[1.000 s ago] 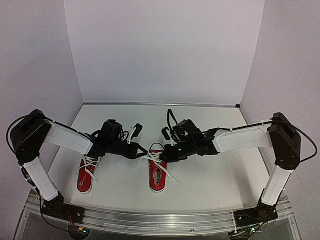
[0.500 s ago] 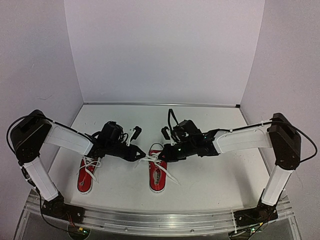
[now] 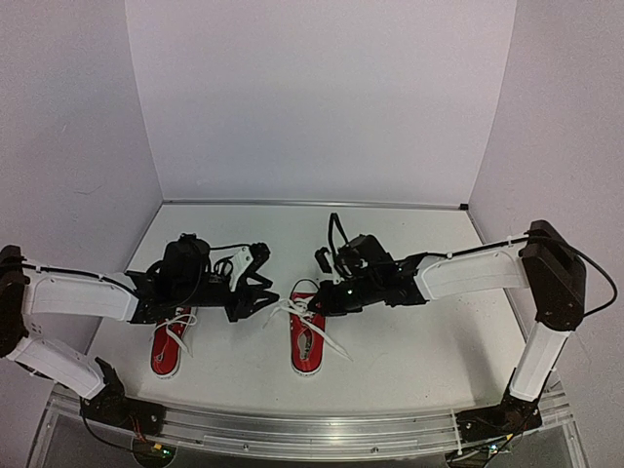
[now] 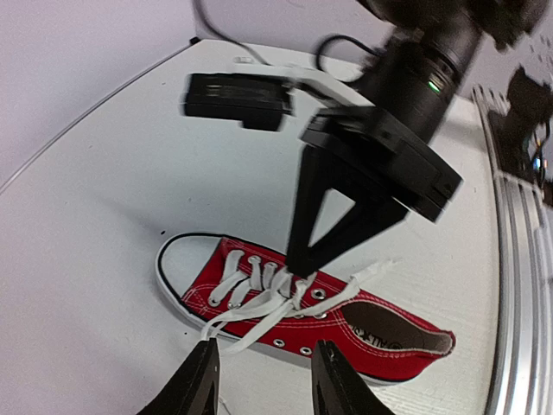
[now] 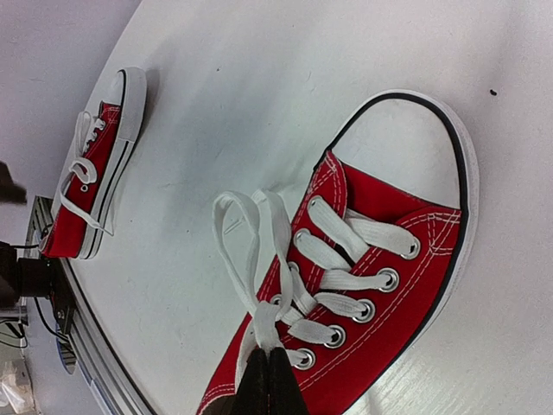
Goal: Tie the shoes
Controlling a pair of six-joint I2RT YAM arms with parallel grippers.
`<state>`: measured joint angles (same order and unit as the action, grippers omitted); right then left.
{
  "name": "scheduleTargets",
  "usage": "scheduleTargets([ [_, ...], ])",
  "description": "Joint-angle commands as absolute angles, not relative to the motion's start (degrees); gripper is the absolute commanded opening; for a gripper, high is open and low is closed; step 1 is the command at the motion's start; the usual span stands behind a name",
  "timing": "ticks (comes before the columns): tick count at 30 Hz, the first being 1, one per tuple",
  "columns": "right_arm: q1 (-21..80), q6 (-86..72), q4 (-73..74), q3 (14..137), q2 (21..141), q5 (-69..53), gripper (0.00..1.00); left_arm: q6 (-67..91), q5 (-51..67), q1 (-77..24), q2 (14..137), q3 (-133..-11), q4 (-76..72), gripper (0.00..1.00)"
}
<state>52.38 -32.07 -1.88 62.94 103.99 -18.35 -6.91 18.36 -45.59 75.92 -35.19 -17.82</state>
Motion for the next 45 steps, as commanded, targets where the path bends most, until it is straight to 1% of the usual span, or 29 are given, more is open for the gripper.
scheduleTargets([
  [1,52.27,-33.15,-4.01,62.99,105.48,-18.74,0.00,-26.06,13.29,-50.77,78.44,-36.59,-13.74,0.37],
  [5,52.29,-33.39,-4.04,63.44,106.22,-19.31,0.00,-31.28,12.41,-53.03,83.92,-38.83,-13.98,0.31],
  [11,52.26,-33.61,-4.04,63.61,106.41,-19.88,0.00,-34.57,12.31,-53.72,88.83,-41.36,-15.17,0.26],
  [17,52.29,-33.75,-4.04,63.88,106.87,-20.17,0.00,-36.68,12.53,-53.79,90.33,-42.63,-15.90,0.23],
  [26,52.28,-33.73,-4.04,63.92,106.02,-19.77,0.00,-39.21,11.99,-54.25,93.54,-45.79,-14.51,0.22],
  [40,52.16,-33.71,-3.97,63.80,105.76,-19.52,0.00,-39.22,11.15,-55.38,97.32,-47.39,-14.81,0.20],
  [43,52.13,-33.71,-4.04,63.79,105.79,-19.60,0.00,-39.11,10.97,-55.46,97.65,-47.70,-14.87,0.15],
  [45,52.12,-33.75,-4.04,63.72,105.71,-19.61,0.00,-38.90,10.82,-55.46,97.67,-47.81,-14.80,0.08],
])
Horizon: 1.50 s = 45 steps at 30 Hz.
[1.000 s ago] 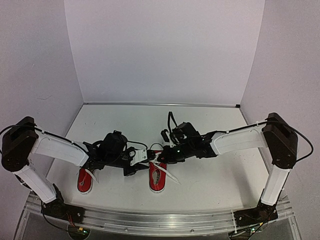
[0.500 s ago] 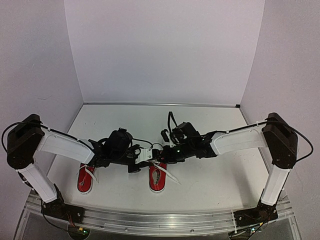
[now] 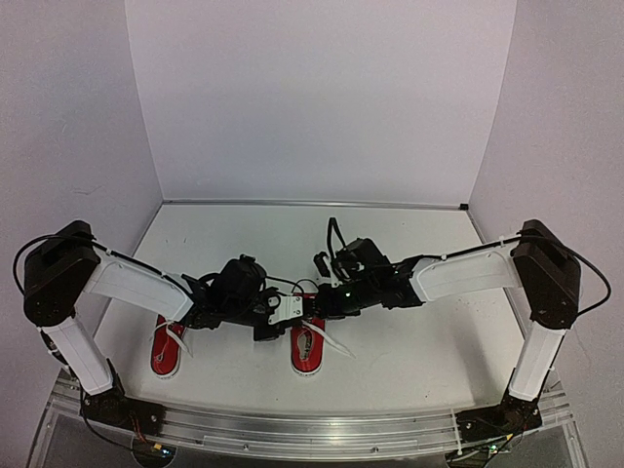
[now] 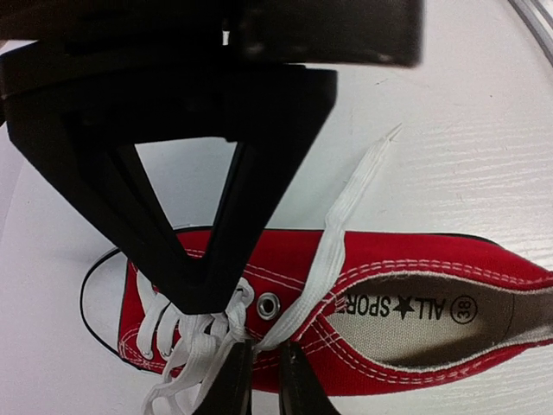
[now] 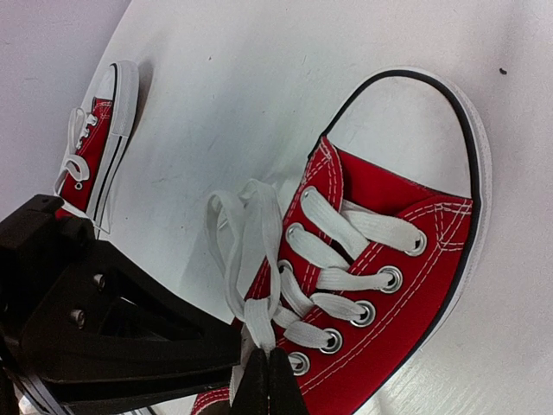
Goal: Tie the shoes
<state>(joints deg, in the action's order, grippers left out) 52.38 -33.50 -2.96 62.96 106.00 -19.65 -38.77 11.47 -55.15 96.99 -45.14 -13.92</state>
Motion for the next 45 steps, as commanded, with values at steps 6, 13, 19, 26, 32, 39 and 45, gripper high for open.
scheduleTargets([
  [6,52.11,-33.71,-4.04,63.94,105.64,-19.65,0.00,-36.74,9.47,-55.47,95.67,-46.51,-16.72,0.00],
  [13,52.12,-33.94,-4.04,64.23,105.82,-19.88,0.00,-35.02,8.41,-55.50,95.06,-47.01,-16.30,0.00],
  [19,52.11,-34.04,-4.05,64.22,105.78,-19.95,0.00,-33.96,7.19,-55.37,95.14,-47.31,-17.38,0.00],
  [26,52.09,-34.05,-4.04,63.99,105.24,-19.74,0.00,-31.18,4.07,-55.37,97.80,-49.32,-17.48,0.00],
  [32,52.12,-33.99,-4.04,63.81,105.26,-19.62,0.00,-30.56,4.73,-55.37,98.43,-48.98,-18.24,0.00],
  [39,52.12,-33.99,-4.13,63.98,105.55,-19.60,0.00,-31.45,6.33,-55.37,96.89,-47.88,-17.58,0.00],
  [45,52.12,-34.00,-4.13,63.81,105.37,-19.56,0.00,-31.74,5.88,-55.37,95.56,-46.76,-17.35,0.18],
])
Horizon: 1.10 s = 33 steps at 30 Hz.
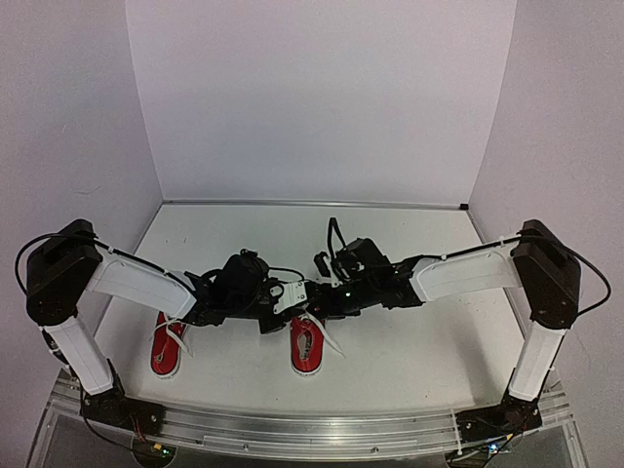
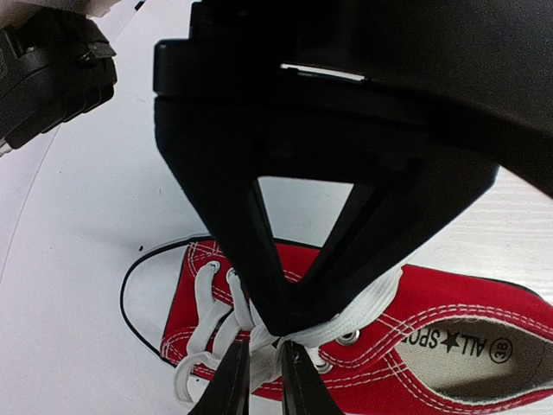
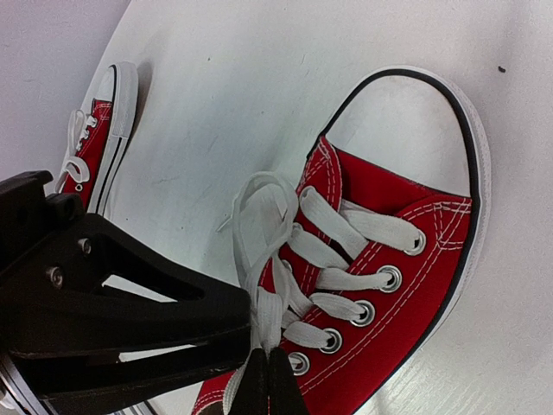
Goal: Tie the shoes
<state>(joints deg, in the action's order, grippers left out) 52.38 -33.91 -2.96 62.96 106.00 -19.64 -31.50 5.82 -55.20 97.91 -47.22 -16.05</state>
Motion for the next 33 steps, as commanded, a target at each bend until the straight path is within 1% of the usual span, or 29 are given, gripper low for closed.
scheduleTargets([
  [1,52.12,-34.01,-4.13,63.74,105.36,-19.54,0.00,-32.14,6.07,-55.37,95.22,-46.51,-17.32,0.19],
  [4,52.12,-34.01,-4.13,63.72,105.41,-19.51,0.00,-32.76,6.67,-55.37,94.61,-45.99,-17.24,0.21],
  [15,52.12,-34.09,-4.06,63.90,105.55,-19.60,0.00,-34.73,9.60,-55.35,96.21,-47.62,-15.15,0.22],
  [20,52.12,-34.08,-4.06,63.99,105.54,-19.71,0.00,-35.77,10.39,-55.35,95.89,-47.80,-13.18,0.25],
  [33,52.12,-34.27,-4.22,63.72,105.52,-19.87,0.00,-36.35,10.21,-55.37,98.62,-50.49,-12.17,0.23],
])
